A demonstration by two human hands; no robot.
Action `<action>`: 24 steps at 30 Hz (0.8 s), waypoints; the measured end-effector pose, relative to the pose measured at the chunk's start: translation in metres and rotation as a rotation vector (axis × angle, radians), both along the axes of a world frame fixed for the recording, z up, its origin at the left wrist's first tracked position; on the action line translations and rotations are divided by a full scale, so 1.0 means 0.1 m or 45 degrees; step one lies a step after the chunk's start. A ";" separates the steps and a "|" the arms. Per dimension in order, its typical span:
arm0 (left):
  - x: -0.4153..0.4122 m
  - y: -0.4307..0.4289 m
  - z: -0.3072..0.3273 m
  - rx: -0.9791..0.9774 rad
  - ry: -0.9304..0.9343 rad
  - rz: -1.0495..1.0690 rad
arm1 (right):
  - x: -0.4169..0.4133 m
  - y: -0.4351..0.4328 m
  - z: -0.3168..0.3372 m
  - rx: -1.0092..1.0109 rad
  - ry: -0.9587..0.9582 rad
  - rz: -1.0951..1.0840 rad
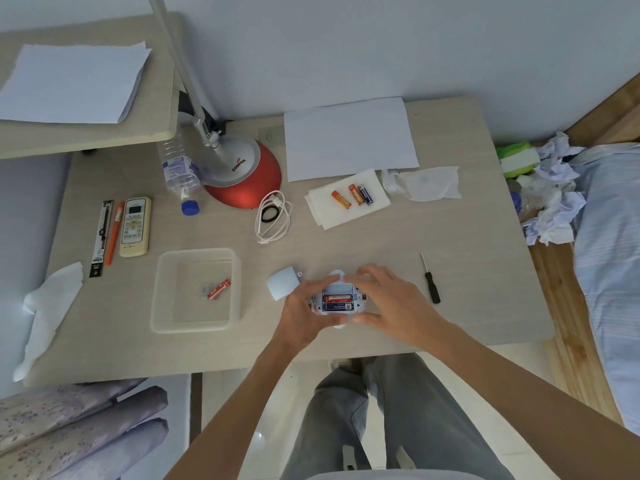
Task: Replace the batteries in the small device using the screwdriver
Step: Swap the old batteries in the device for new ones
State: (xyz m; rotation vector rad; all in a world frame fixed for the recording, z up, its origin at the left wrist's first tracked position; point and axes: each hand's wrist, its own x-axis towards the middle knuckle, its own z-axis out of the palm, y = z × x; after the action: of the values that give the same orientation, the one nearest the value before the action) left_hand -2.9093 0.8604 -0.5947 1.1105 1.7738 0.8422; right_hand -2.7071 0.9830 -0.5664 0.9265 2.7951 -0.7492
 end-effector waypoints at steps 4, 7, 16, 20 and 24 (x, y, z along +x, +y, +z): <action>-0.01 0.03 -0.01 -0.039 -0.071 0.020 | -0.02 0.03 0.09 0.192 -0.008 0.311; -0.02 0.07 -0.02 -0.043 -0.120 0.019 | -0.09 0.10 0.12 0.259 -0.042 0.479; -0.02 0.09 -0.02 -0.041 -0.214 0.067 | -0.27 0.28 0.20 0.205 -0.212 0.664; 0.01 0.09 0.01 -0.041 -0.256 0.117 | -0.40 0.33 0.20 0.116 -0.336 0.641; 0.01 0.11 0.08 -0.054 -0.283 0.105 | -0.49 0.38 0.28 0.145 -0.358 0.799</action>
State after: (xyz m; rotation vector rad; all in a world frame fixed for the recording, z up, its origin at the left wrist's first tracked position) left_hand -2.9082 0.8709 -0.5862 0.8848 1.6522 0.9358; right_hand -2.7562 1.0214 -0.5381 0.1111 2.6464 -0.3358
